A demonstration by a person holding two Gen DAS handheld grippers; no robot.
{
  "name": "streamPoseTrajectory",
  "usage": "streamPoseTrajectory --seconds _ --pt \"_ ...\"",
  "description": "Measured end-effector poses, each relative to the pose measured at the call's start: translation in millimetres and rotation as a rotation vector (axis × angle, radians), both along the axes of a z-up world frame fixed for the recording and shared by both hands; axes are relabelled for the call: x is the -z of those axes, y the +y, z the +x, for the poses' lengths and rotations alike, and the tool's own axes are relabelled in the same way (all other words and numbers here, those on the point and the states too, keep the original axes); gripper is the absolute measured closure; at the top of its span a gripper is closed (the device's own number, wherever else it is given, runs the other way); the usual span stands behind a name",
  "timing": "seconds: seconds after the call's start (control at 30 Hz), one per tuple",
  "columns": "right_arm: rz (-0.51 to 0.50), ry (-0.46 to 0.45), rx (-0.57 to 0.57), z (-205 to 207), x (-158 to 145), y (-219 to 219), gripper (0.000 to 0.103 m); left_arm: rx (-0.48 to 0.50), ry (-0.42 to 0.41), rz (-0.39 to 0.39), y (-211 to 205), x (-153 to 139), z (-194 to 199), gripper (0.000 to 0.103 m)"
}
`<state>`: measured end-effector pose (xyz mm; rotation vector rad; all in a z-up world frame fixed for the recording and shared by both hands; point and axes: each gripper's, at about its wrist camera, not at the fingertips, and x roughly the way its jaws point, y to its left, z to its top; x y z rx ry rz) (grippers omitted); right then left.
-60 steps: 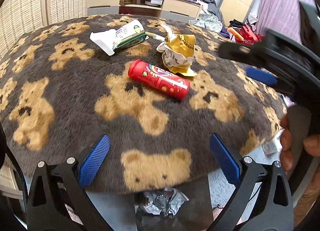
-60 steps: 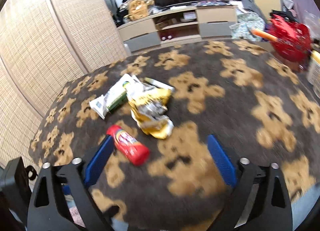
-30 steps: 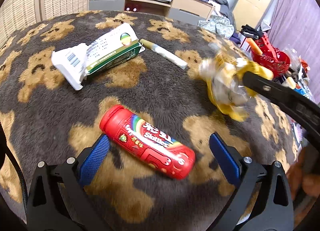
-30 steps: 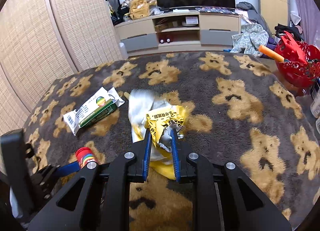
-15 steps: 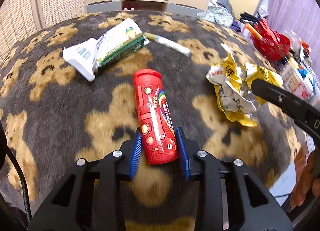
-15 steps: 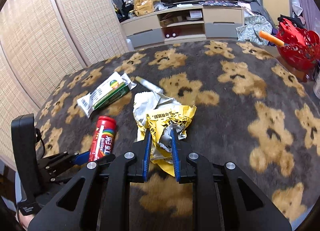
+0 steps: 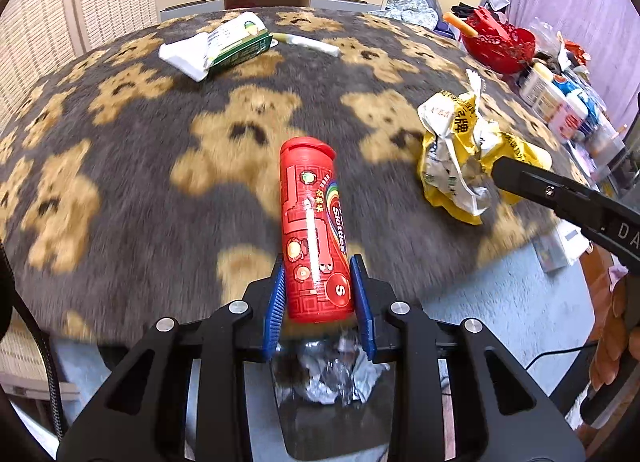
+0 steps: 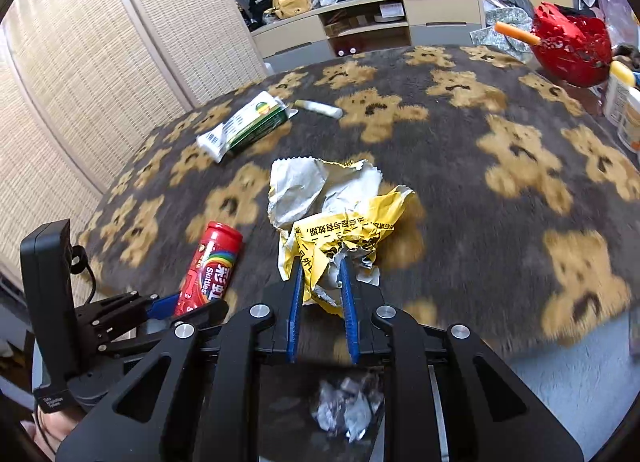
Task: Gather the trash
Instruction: 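Carry both items over the bin and open both tools to drop them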
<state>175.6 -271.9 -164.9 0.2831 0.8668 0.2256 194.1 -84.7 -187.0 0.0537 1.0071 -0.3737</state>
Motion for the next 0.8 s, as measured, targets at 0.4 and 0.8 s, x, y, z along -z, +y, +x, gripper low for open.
streamPoseTrajectory --seconds 0.4,0.8 --pt "-0.008 -0.017 -0.01 -83.5 -13.1 12.6 0.084 0.03 -0.014 -0.056 15.7 -11.4 -80.9 0.074" --pt "0.02 0.09 -0.004 -121.7 33.0 23.7 0.084 0.057 0.041 -0.059 18.6 23.7 -123.9 0.077"
